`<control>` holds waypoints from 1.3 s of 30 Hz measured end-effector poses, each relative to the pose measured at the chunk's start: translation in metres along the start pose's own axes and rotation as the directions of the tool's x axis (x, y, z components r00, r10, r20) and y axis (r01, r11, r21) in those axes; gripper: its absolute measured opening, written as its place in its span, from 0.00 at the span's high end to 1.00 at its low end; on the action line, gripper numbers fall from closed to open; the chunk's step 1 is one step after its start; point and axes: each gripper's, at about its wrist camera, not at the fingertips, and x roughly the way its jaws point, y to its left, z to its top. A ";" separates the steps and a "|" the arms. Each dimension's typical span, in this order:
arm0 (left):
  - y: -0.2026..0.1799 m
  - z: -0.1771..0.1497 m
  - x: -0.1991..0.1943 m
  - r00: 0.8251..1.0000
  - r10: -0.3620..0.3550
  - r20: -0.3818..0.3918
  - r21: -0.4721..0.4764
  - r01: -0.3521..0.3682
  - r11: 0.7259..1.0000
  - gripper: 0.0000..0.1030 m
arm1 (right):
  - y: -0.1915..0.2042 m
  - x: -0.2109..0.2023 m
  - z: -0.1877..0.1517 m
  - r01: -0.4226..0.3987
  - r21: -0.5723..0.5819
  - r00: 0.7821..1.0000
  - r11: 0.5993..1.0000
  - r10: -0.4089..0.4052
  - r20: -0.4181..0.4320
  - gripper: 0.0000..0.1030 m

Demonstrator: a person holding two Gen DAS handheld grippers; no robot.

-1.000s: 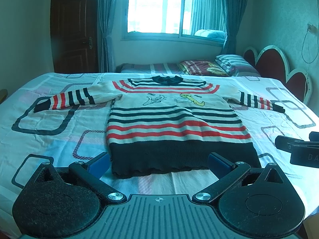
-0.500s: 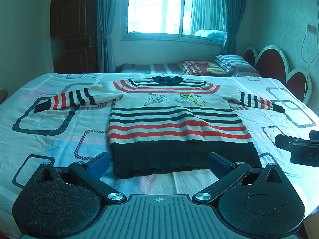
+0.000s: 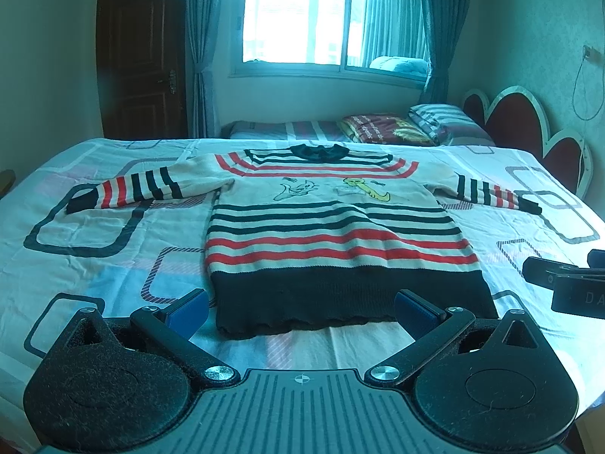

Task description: Fold small clothes

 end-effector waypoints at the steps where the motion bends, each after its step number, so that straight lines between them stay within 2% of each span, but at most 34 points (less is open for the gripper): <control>1: 0.000 0.000 0.000 1.000 0.002 0.000 -0.001 -0.002 1.000 0.00 | 0.000 0.000 0.000 0.000 -0.001 1.000 1.000 0.000 0.000 0.01; 20: 0.004 0.000 0.001 1.000 0.007 0.000 -0.002 -0.007 1.000 0.00 | 0.001 0.000 0.000 -0.007 -0.009 1.000 1.000 0.007 0.017 0.01; 24: 0.006 0.005 0.003 0.999 -0.043 0.010 -0.012 0.044 0.999 0.00 | -0.008 0.001 0.002 0.007 0.006 0.999 1.000 -0.007 0.045 0.01; 27: 0.012 0.019 0.017 0.996 -0.086 0.017 -0.045 0.087 0.995 0.00 | -0.037 0.006 0.011 0.025 0.122 0.995 0.992 -0.037 0.093 0.01; 29: 0.017 0.031 0.035 0.988 -0.155 0.016 -0.059 0.155 0.986 0.00 | -0.061 0.016 0.020 0.056 0.191 0.991 0.980 -0.077 0.105 0.01; 30: 0.018 0.037 0.044 0.986 -0.161 0.027 -0.058 0.163 0.985 0.00 | -0.075 0.023 0.024 0.067 0.225 0.990 0.972 -0.093 0.108 0.01; 34: 0.018 0.071 0.089 0.987 -0.145 0.066 -0.035 0.147 0.988 0.00 | -0.130 0.058 0.041 0.082 0.368 0.982 0.926 -0.138 0.130 0.01; 37: 0.020 0.098 0.136 0.991 -0.114 0.066 -0.035 0.117 0.993 0.00 | -0.178 0.108 0.054 0.060 0.510 0.995 0.858 -0.093 0.040 0.00; 39: 0.024 0.115 0.169 0.993 -0.102 0.056 -0.055 0.105 0.993 0.00 | -0.204 0.139 0.058 0.049 0.571 0.996 0.820 -0.086 0.038 0.01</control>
